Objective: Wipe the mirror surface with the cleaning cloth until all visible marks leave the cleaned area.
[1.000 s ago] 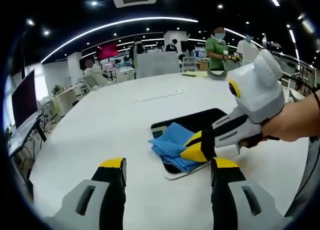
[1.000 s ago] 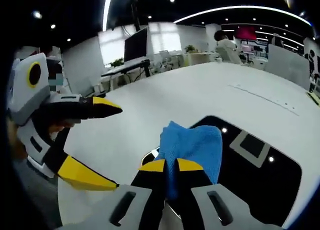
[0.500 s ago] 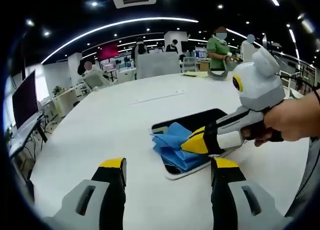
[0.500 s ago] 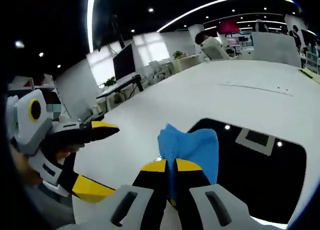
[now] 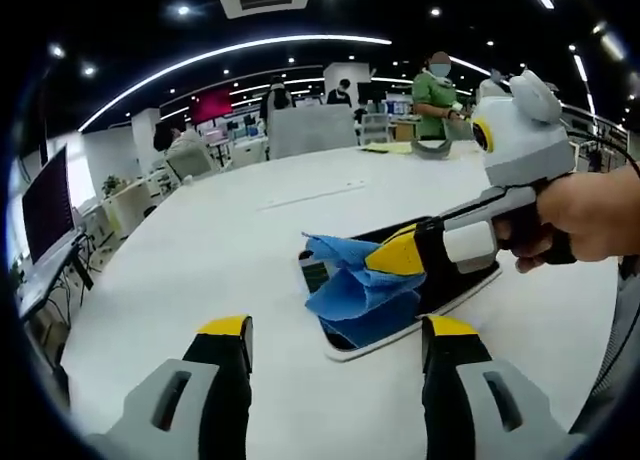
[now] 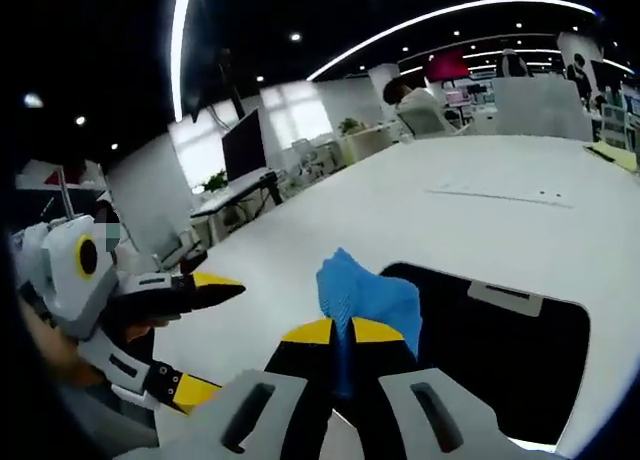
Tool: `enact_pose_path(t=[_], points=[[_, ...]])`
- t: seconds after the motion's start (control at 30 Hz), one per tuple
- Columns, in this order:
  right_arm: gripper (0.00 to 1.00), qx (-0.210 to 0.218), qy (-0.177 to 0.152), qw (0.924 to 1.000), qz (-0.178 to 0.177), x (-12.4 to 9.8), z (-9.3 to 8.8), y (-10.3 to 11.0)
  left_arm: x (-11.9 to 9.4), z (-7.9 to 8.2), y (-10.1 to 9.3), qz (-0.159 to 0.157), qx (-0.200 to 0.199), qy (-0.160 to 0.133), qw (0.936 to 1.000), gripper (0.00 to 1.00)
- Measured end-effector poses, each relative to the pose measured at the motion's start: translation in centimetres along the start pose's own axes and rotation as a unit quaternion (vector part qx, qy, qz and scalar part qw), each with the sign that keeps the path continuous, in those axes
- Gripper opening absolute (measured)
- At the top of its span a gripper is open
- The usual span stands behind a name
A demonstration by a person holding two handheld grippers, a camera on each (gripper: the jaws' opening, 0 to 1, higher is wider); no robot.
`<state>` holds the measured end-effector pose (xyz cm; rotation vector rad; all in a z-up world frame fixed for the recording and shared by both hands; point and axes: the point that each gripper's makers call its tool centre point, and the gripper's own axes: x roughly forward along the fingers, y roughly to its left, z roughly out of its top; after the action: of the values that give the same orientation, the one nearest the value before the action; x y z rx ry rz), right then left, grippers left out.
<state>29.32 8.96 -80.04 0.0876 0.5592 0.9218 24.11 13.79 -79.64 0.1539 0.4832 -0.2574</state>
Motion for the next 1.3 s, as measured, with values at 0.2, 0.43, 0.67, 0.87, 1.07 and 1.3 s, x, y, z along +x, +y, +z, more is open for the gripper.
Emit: enact_pose_path(t=[0.2, 0.43, 0.67, 0.87, 1.07, 1.3], points=[[0.00, 0.013, -0.009, 0.9999, 0.002, -0.1, 0.4, 0.2, -0.2, 0.1, 0.1, 0.002, 0.002, 0.000, 1.0000, 0.68], [0.00, 0.015, -0.016, 0.9998, -0.002, -0.6, 1.3, -0.2, -0.2, 0.3, -0.2, 0.000, 0.006, 0.000, 1.0000, 0.68], [0.00, 0.019, -0.028, 0.9994, -0.002, -1.1, 2.4, -0.2, -0.3, 0.3, -0.1, 0.000, 0.006, 0.000, 1.0000, 0.68], [0.00, 0.016, -0.037, 0.9991, -0.010, -2.1, 3.3, -0.9, -0.2, 0.4, -0.3, -0.003, 0.007, 0.000, 1.0000, 0.68], [0.00, 0.024, -0.044, 0.9985, -0.021, -3.0, 3.4, -1.7, -0.2, 0.4, -0.4, -0.004, 0.008, -0.001, 1.0000, 0.68], [0.00, 0.028, -0.061, 0.9971, -0.035, -4.9, 4.2, -2.9, -0.2, 0.4, -0.6, -0.006, 0.011, 0.001, 0.9999, 0.68]])
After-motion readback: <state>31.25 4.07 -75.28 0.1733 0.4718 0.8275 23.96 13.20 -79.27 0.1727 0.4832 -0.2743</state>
